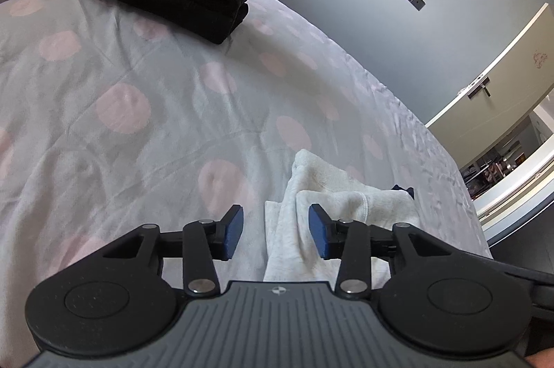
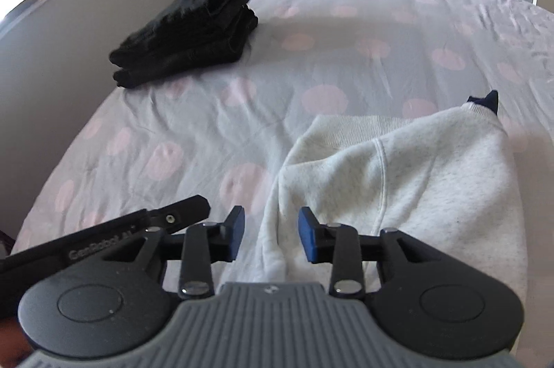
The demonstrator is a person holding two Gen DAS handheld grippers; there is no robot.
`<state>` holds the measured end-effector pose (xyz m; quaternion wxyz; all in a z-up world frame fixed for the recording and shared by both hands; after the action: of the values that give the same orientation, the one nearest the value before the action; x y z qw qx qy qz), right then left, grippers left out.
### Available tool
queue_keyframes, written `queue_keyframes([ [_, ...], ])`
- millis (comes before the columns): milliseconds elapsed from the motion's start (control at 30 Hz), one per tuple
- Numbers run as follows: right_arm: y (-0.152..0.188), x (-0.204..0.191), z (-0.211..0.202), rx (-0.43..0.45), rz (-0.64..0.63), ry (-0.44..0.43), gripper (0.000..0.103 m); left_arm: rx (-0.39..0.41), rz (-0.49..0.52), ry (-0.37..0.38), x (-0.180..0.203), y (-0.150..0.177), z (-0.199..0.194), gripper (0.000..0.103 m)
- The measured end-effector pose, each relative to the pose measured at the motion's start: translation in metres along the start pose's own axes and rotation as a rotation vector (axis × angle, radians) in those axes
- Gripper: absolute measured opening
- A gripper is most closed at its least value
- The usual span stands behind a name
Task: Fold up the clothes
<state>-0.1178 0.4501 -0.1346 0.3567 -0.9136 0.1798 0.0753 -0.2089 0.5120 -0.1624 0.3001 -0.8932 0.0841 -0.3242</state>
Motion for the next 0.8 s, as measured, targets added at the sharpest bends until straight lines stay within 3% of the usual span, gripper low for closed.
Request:
queue_keyframes([
  [133, -0.002, 0.007, -0.049, 0.092, -0.043, -0.033, 0.042, -0.029, -0.008, 0.056, 0.014, 0.012, -0.004, 0.055],
  [267, 0.017, 0.048, -0.077, 0.134, -0.021, 0.014, 0.042, -0.096, 0.007, 0.082, 0.032, 0.031, -0.006, 0.058],
  [467, 0.072, 0.132, -0.095, 0.151, 0.048, 0.158, 0.042, -0.158, 0.025, 0.047, 0.044, 0.061, -0.015, 0.067],
  [633, 0.109, 0.178, -0.106, 0.133, 0.157, 0.167, 0.044, -0.198, 0.002, 0.007, 0.044, 0.085, -0.006, 0.068],
  [800, 0.139, 0.188, -0.106, 0.063, 0.124, 0.160, 0.058, -0.176, 0.118, -0.073, 0.057, 0.088, -0.010, 0.063],
])
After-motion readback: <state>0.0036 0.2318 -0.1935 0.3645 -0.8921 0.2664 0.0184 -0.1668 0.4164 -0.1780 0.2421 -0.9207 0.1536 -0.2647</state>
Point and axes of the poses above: each gripper's, at about its wrist camera, not at the fingertips, and z roughly the way its jaws point, x to its right, y to its underside, the point moved 10 cm from there along z, roughly the way its jaws point, and after that the axes turned 3 degrees about z, right-handed, at the moved point
